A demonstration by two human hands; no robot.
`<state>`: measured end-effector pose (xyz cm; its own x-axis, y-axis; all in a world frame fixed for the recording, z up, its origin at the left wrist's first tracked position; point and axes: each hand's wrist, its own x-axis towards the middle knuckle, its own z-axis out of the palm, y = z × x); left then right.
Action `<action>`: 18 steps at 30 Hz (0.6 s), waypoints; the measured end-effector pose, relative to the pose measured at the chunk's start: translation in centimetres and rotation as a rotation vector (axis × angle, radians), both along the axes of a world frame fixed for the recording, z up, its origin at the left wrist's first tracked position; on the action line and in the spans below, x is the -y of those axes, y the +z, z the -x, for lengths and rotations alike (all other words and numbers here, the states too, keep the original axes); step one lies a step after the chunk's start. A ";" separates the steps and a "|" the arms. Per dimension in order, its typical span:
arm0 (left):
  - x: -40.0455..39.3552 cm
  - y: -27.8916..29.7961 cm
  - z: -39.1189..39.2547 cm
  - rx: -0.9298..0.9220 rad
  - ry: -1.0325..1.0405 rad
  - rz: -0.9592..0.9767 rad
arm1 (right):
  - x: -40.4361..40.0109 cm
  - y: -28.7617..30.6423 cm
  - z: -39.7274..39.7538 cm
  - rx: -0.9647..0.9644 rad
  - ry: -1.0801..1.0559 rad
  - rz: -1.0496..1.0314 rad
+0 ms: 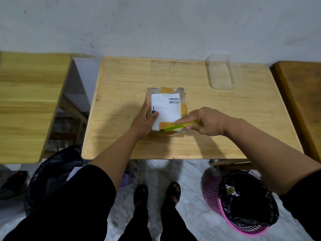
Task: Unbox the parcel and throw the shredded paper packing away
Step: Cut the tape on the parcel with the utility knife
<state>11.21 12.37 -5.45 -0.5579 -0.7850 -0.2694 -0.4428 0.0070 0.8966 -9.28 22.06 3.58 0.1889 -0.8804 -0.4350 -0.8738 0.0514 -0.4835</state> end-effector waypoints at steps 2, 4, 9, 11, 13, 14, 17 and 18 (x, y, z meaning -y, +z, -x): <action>0.0 0.0 0.0 0.012 0.003 -0.005 | -0.5 0.5 1.0 -0.038 0.017 -0.018; -0.1 0.0 0.1 0.010 0.013 -0.013 | -1.3 0.8 2.1 -0.071 0.010 -0.035; -0.3 0.1 0.2 -0.003 0.024 -0.037 | -2.7 0.2 2.8 -0.018 -0.058 -0.035; -0.3 0.1 0.2 -0.002 0.024 -0.043 | -2.8 0.2 3.2 0.001 -0.082 -0.035; -0.4 0.2 0.2 -0.002 0.027 -0.039 | -3.2 0.4 3.5 0.116 -0.213 -0.044; -0.4 0.3 0.3 -0.001 0.028 -0.033 | -3.5 0.4 3.3 0.222 -0.318 -0.041; -0.4 0.3 0.3 0.001 0.034 -0.020 | -4.4 -1.2 1.4 0.546 -0.714 0.089; -0.4 0.3 0.4 0.004 0.037 -0.019 | -4.5 -2.2 0.4 0.628 -0.843 0.135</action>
<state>10.85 12.82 -5.18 -0.5276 -0.7998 -0.2863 -0.4456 -0.0264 0.8949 -9.70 26.57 1.34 -0.3489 -0.8651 -0.3605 -0.1721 0.4373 -0.8827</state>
